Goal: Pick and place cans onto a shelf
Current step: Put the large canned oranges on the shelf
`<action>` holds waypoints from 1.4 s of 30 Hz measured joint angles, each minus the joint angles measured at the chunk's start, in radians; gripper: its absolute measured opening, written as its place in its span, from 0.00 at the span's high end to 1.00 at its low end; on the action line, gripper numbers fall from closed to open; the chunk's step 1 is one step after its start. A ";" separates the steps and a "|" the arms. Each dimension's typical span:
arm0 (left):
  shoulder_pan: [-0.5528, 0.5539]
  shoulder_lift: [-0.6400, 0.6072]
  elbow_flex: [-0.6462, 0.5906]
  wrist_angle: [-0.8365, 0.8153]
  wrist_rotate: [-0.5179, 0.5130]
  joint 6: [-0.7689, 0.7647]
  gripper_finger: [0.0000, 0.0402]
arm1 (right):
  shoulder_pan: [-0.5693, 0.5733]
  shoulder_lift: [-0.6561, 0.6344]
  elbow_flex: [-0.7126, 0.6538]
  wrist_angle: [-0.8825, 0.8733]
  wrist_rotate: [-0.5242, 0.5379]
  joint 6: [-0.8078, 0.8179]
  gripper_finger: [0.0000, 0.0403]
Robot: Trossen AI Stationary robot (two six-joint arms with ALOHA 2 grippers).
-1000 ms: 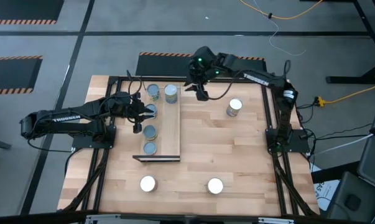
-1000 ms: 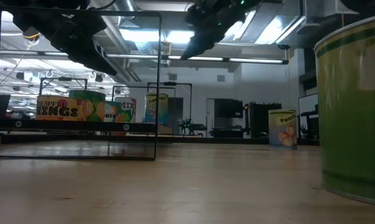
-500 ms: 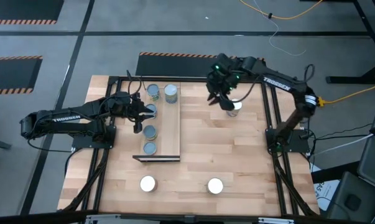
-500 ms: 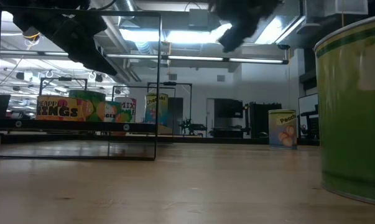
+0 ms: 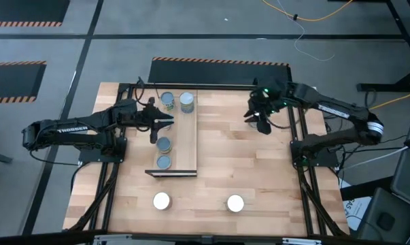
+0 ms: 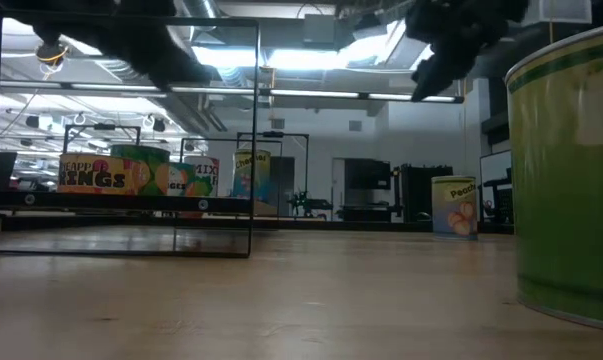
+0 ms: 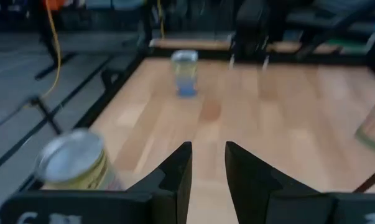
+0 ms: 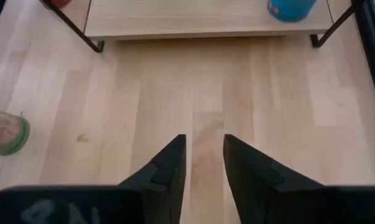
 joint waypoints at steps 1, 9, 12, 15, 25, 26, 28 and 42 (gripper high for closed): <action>-0.013 0.000 0.000 0.023 0.000 -0.011 0.78 | 0.000 -0.025 -0.028 0.014 0.001 0.009 0.72; -0.154 0.000 0.001 0.124 -0.054 -0.103 0.78 | 0.000 -0.201 -0.216 0.096 0.006 0.056 0.72; -0.224 0.000 0.001 0.140 -0.099 -0.128 0.78 | 0.000 -0.240 -0.257 0.108 0.042 0.054 0.72; -0.303 0.000 0.001 0.164 -0.143 -0.128 0.78 | 0.000 -0.255 -0.280 0.111 0.083 0.047 0.72; -0.566 0.013 0.001 0.237 -0.376 -0.131 0.78 | 0.004 -0.255 -0.337 0.119 0.127 0.064 0.72; -0.589 0.021 0.001 0.241 -0.405 -0.132 0.78 | 0.008 -0.255 -0.338 0.118 0.094 0.082 0.72; -0.632 0.032 0.001 0.249 -0.458 -0.143 0.78 | 0.019 -0.255 -0.338 0.126 0.006 0.119 0.72; -0.760 0.131 0.001 0.321 -0.586 -0.156 0.78 | 0.444 -0.255 -0.338 0.361 -0.179 0.427 0.72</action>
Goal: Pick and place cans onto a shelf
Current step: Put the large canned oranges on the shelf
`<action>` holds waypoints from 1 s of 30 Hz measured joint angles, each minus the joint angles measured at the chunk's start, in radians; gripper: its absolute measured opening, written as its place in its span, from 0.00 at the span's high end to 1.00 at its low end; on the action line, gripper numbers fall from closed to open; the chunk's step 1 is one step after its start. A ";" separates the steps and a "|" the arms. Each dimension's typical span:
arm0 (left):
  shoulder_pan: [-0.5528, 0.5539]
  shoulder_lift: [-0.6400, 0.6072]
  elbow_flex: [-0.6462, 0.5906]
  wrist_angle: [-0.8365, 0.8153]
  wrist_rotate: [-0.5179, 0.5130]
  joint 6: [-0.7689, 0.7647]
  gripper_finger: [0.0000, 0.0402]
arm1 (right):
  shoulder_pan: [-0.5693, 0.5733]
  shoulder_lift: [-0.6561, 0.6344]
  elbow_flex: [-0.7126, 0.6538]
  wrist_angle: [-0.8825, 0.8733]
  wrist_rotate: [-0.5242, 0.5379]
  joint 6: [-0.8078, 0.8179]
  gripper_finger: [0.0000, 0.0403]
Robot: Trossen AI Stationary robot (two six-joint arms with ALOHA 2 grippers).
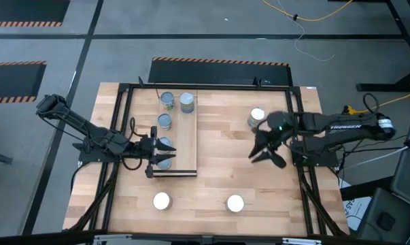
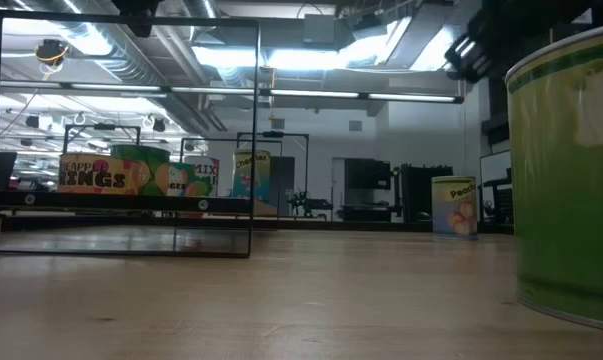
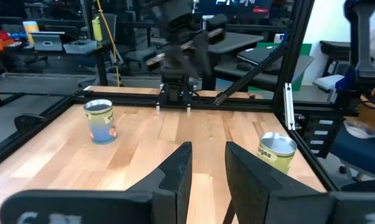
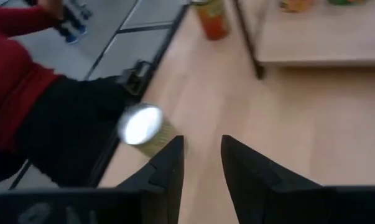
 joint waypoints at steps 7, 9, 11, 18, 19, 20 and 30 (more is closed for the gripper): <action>-0.011 0.028 0.000 0.017 0.000 0.001 0.78 | 0.281 0.007 0.000 0.068 0.193 0.019 0.72; -0.014 0.030 0.000 0.014 0.000 0.001 0.78 | 0.341 0.020 0.000 0.092 0.229 0.021 0.72; -0.019 0.030 0.000 0.017 0.000 0.001 0.78 | 0.394 0.039 0.000 0.131 0.254 0.022 0.72; -0.019 0.030 0.000 0.016 0.002 0.002 0.78 | 0.520 0.171 0.001 0.380 0.261 0.021 0.72; -0.019 0.030 0.000 0.016 0.003 0.002 0.78 | 0.534 0.194 0.001 0.407 0.261 0.020 0.72; -0.019 0.030 0.000 0.015 0.005 0.002 0.78 | 0.546 0.218 0.001 0.440 0.261 0.020 0.72; -0.019 0.029 0.000 0.013 0.007 0.002 0.78 | 0.634 0.416 0.002 0.518 0.400 0.019 0.72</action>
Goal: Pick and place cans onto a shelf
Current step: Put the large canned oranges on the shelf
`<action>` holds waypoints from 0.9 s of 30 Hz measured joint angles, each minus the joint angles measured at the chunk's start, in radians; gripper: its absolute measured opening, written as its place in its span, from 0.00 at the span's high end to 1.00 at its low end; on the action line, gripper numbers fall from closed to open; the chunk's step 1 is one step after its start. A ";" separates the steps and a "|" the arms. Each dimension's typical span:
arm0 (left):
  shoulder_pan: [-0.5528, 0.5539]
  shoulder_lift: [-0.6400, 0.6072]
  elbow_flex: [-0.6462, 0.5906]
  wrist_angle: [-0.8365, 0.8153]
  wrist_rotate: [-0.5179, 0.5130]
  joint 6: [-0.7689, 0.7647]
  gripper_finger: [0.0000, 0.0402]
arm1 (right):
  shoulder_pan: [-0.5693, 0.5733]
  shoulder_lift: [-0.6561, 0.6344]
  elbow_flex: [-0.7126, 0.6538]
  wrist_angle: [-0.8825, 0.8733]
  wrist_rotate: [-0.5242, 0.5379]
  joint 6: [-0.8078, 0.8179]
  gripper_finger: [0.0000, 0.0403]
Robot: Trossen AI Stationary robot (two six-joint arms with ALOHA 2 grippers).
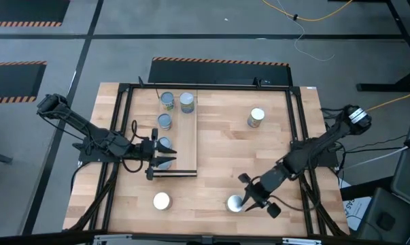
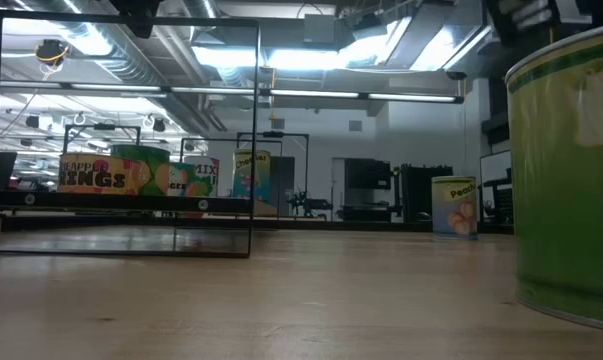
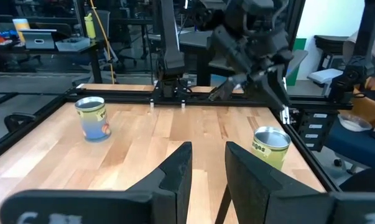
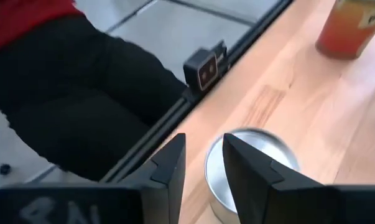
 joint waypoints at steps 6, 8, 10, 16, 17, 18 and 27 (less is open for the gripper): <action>0.000 0.000 0.000 0.000 0.002 0.000 0.78 | 0.018 0.065 0.000 0.001 0.049 -0.002 0.72; 0.000 0.000 0.000 0.000 0.003 0.000 0.78 | 0.020 0.080 0.000 0.001 0.056 -0.001 0.72; 0.000 0.000 0.000 0.000 0.003 0.000 0.78 | 0.020 0.093 0.000 0.001 0.057 -0.002 0.72; 0.000 0.000 0.000 0.000 0.003 0.000 0.78 | 0.020 0.129 0.000 0.001 0.057 -0.003 0.72; 0.000 0.000 0.000 0.000 0.003 0.000 0.78 | 0.020 0.135 0.000 0.002 0.057 -0.004 0.72; 0.000 0.000 0.000 0.000 0.003 0.000 0.78 | 0.020 0.138 0.000 0.005 0.057 -0.002 0.72; 0.000 0.000 0.000 -0.003 0.003 0.000 0.78 | 0.020 0.152 0.003 0.008 0.073 -0.025 0.72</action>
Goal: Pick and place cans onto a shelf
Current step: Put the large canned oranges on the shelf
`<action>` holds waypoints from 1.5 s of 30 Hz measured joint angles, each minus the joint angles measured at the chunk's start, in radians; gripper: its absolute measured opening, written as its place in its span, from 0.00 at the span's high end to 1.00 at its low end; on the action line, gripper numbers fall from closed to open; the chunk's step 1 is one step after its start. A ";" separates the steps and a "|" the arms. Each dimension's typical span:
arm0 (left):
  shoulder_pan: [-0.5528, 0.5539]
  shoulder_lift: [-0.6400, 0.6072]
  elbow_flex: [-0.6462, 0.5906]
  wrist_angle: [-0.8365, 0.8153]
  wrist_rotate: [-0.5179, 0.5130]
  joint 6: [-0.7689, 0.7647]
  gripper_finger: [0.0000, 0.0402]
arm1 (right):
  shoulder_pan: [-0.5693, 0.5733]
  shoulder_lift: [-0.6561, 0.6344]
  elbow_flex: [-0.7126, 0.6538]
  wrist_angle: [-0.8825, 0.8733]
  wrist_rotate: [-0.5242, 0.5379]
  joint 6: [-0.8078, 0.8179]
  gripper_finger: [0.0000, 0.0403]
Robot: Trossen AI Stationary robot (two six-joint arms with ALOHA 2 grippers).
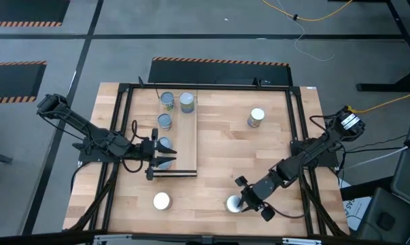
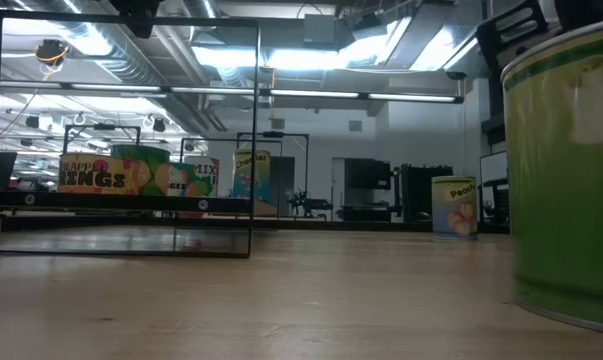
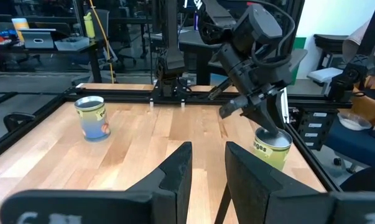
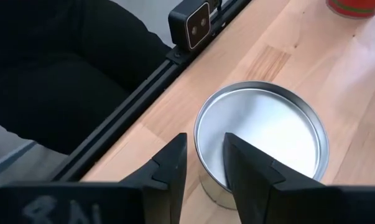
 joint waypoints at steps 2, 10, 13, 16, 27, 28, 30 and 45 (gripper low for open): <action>0.000 0.000 0.000 0.000 0.000 0.000 0.78 | 0.000 0.000 0.000 -0.001 0.008 -0.013 0.72; 0.000 0.000 0.000 -0.004 0.000 0.000 0.78 | 0.000 0.001 0.000 -0.006 0.012 -0.040 0.75; 0.000 0.000 0.000 -0.004 0.000 0.000 0.78 | -0.001 0.001 0.000 -0.007 0.013 -0.060 0.80; 0.000 0.000 0.000 -0.004 0.000 0.000 0.78 | -0.001 0.001 -0.001 -0.007 0.012 -0.062 0.86; 0.000 0.000 0.000 -0.004 0.000 0.000 0.78 | -0.001 0.001 -0.001 -0.009 0.010 -0.062 0.98; 0.000 0.000 0.000 -0.004 0.000 0.000 0.78 | -0.001 0.001 -0.001 -0.009 0.010 -0.062 0.98; 0.000 0.000 0.000 -0.004 0.000 0.000 0.78 | -0.001 0.001 -0.002 -0.009 0.010 -0.059 0.98; 0.000 0.000 0.000 -0.004 0.000 0.000 0.78 | -0.001 0.004 0.029 -0.047 0.009 -0.089 1.00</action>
